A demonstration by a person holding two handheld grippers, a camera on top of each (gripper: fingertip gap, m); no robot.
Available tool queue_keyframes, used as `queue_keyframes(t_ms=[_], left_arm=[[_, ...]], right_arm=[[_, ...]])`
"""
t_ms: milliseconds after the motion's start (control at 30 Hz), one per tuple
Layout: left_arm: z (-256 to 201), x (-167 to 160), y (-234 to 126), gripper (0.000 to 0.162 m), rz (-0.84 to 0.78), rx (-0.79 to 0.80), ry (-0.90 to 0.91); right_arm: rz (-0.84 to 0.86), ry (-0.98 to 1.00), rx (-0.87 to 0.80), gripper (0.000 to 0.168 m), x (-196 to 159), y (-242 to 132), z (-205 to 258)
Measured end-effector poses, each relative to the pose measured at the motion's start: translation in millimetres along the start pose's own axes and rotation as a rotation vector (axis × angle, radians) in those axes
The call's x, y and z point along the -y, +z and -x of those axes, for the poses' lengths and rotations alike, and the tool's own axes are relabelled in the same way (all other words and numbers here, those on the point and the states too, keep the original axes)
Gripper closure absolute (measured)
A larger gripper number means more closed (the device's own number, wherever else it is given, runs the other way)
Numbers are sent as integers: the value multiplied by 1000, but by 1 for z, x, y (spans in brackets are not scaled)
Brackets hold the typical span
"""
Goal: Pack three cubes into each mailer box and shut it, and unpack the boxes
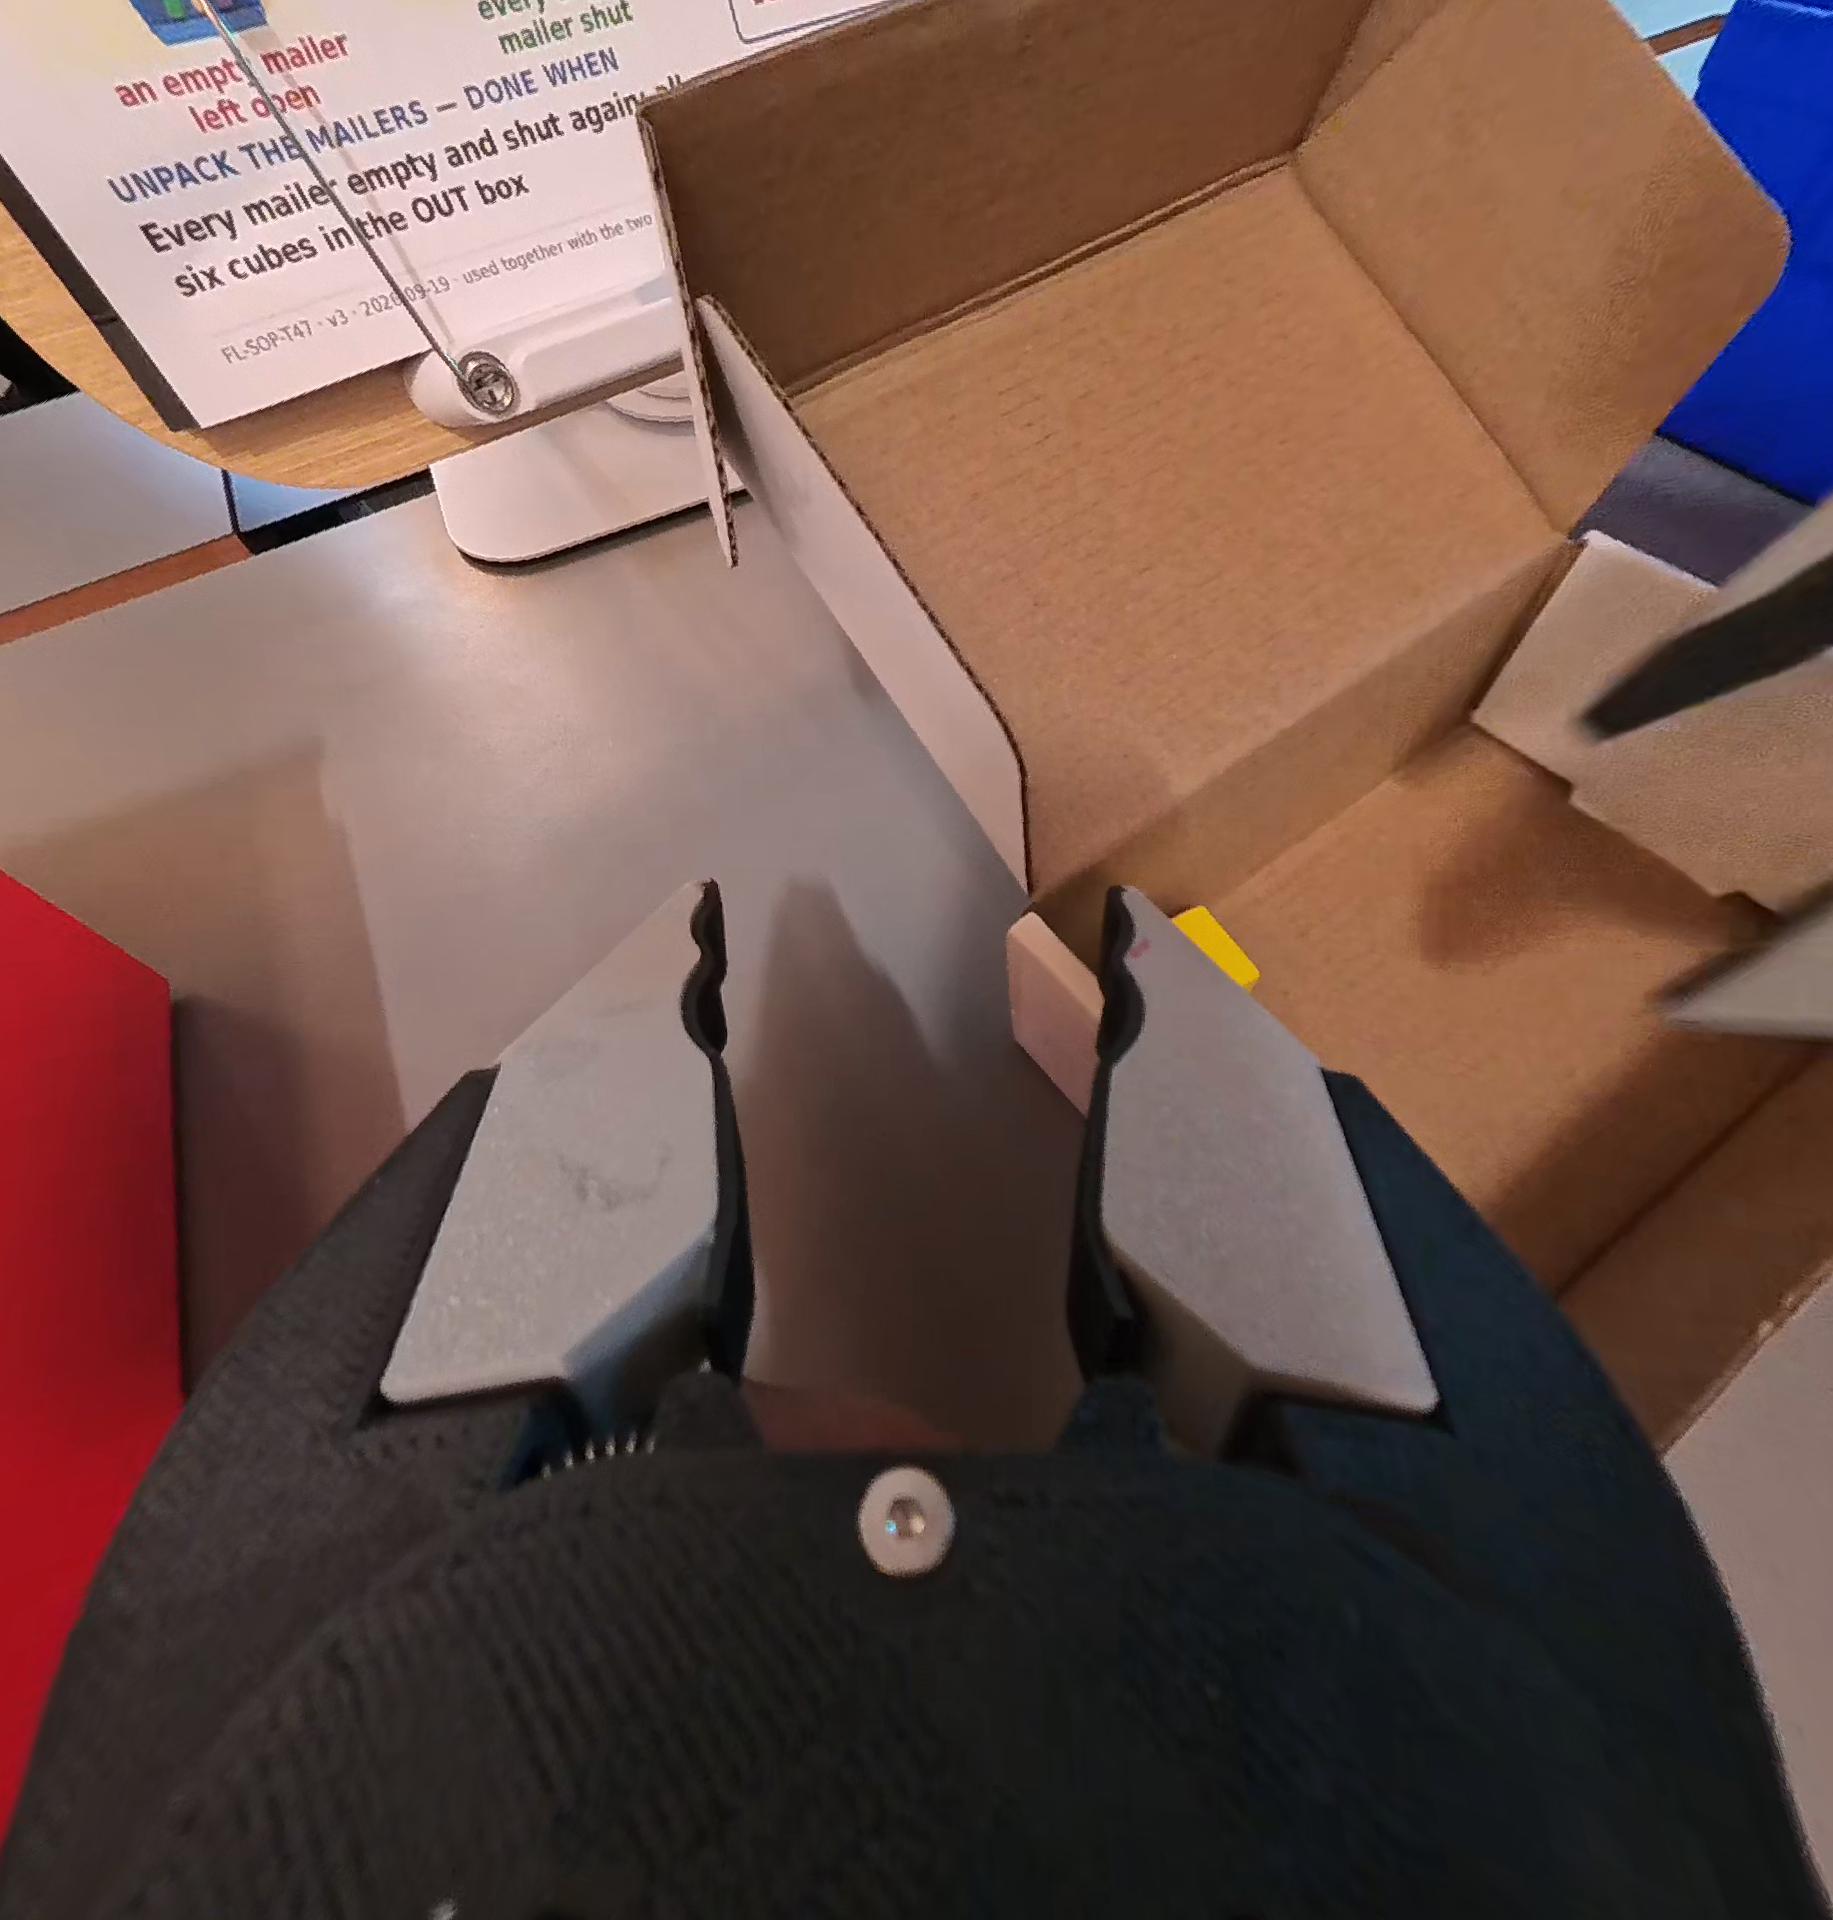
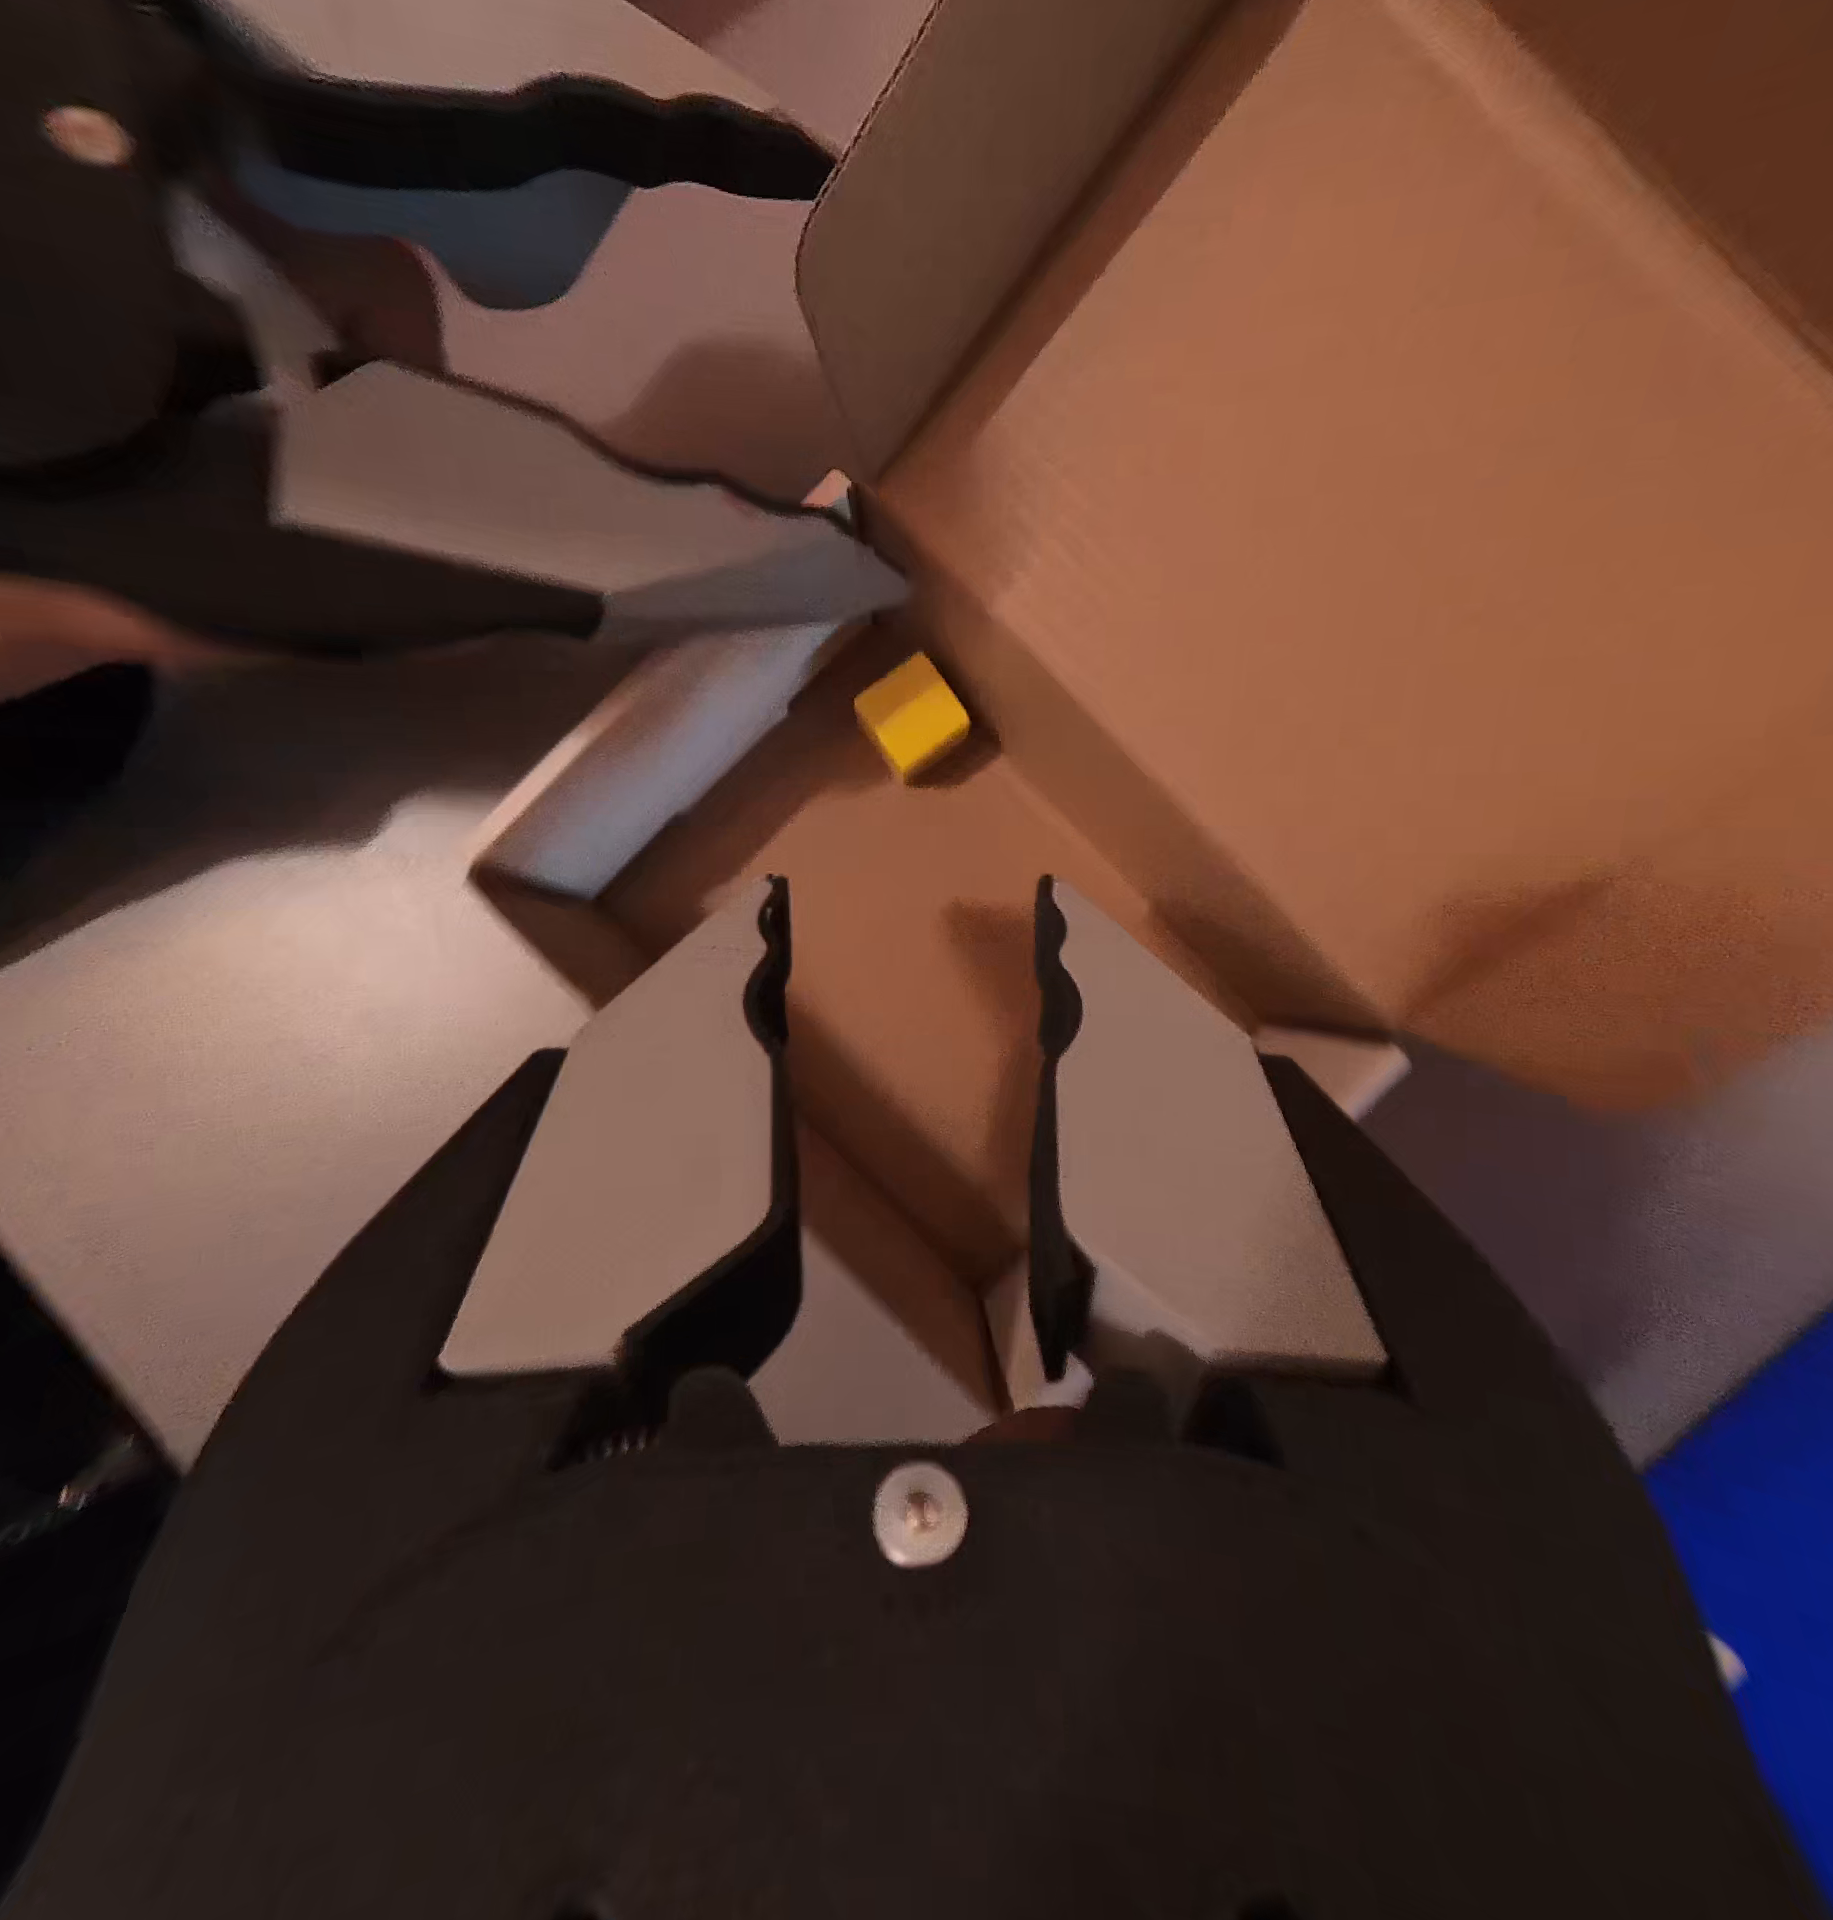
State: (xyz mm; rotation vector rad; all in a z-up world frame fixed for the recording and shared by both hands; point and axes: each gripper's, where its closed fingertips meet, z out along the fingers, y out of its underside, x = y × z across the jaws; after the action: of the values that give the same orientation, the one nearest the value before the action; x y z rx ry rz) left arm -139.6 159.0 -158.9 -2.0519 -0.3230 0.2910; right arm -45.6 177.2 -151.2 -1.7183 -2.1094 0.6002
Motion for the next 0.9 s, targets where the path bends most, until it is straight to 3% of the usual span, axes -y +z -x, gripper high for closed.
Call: queue_keyframes(t_ms=[200,500,733,900], left_arm=[[0,-1,0,91,7,-10,-11],[1,-1,0,91,10,-15,-18],[4,-2,0,90,13,-13,-33],[4,-2,0,91,12,-12,-32]], right_arm=[[61,-27,-80,123,13,55,0],[71,-71,-146,141,20,72,-6],[53,-49,-121,141,15,61,-5],[-10,-13,-103,141,4,15,-9]])
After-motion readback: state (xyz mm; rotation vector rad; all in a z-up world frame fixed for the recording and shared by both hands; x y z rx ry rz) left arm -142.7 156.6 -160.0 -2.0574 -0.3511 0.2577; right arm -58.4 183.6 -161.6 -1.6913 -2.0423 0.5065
